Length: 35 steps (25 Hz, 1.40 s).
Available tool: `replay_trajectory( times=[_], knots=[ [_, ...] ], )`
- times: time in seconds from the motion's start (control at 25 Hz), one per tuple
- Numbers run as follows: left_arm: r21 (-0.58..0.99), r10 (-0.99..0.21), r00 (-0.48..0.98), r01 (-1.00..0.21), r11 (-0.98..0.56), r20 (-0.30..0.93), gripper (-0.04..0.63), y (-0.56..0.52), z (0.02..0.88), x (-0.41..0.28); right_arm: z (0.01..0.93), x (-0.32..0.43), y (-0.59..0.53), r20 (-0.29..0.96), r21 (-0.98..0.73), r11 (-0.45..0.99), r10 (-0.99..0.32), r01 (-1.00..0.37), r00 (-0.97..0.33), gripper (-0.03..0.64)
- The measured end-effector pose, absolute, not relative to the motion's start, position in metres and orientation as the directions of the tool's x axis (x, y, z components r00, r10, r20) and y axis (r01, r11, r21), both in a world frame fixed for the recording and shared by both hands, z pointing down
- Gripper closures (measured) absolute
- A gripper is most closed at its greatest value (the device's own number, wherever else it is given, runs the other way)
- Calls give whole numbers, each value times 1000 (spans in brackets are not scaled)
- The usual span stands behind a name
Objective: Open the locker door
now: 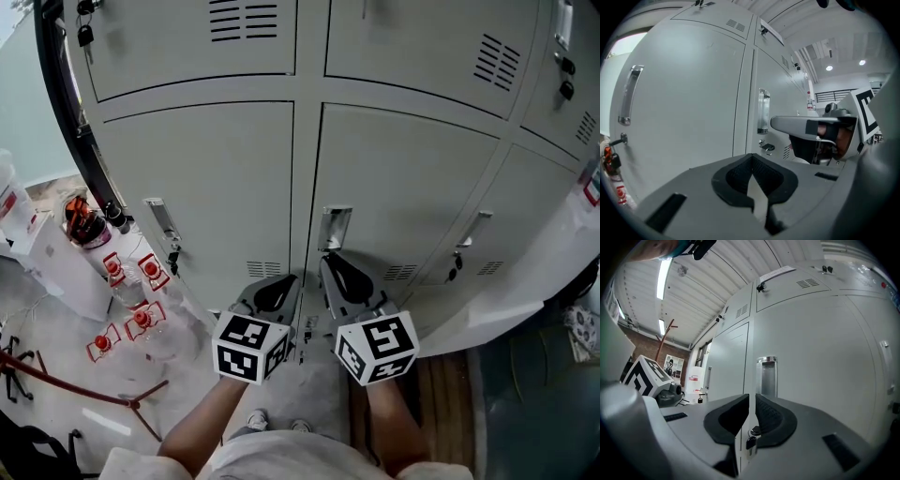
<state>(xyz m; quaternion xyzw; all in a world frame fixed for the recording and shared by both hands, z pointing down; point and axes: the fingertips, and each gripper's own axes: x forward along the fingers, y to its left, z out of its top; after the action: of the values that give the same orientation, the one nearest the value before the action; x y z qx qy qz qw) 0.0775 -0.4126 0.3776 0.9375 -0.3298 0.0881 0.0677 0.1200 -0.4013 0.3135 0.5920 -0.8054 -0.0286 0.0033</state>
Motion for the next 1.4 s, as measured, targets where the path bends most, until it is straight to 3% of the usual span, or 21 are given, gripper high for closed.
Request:
replay_trajectory(
  times=[0.6, 1.4],
  knots=[
    [61, -481, 857, -498, -865, 184, 589, -439, 369, 83, 303, 115, -431, -33, 78, 183, -982, -980, -185, 502],
    [73, -370, 911, -388, -919, 185, 589, -431, 376, 70, 303, 110, -430, -43, -4, 116, -992, -993, -116, 485]
  ],
)
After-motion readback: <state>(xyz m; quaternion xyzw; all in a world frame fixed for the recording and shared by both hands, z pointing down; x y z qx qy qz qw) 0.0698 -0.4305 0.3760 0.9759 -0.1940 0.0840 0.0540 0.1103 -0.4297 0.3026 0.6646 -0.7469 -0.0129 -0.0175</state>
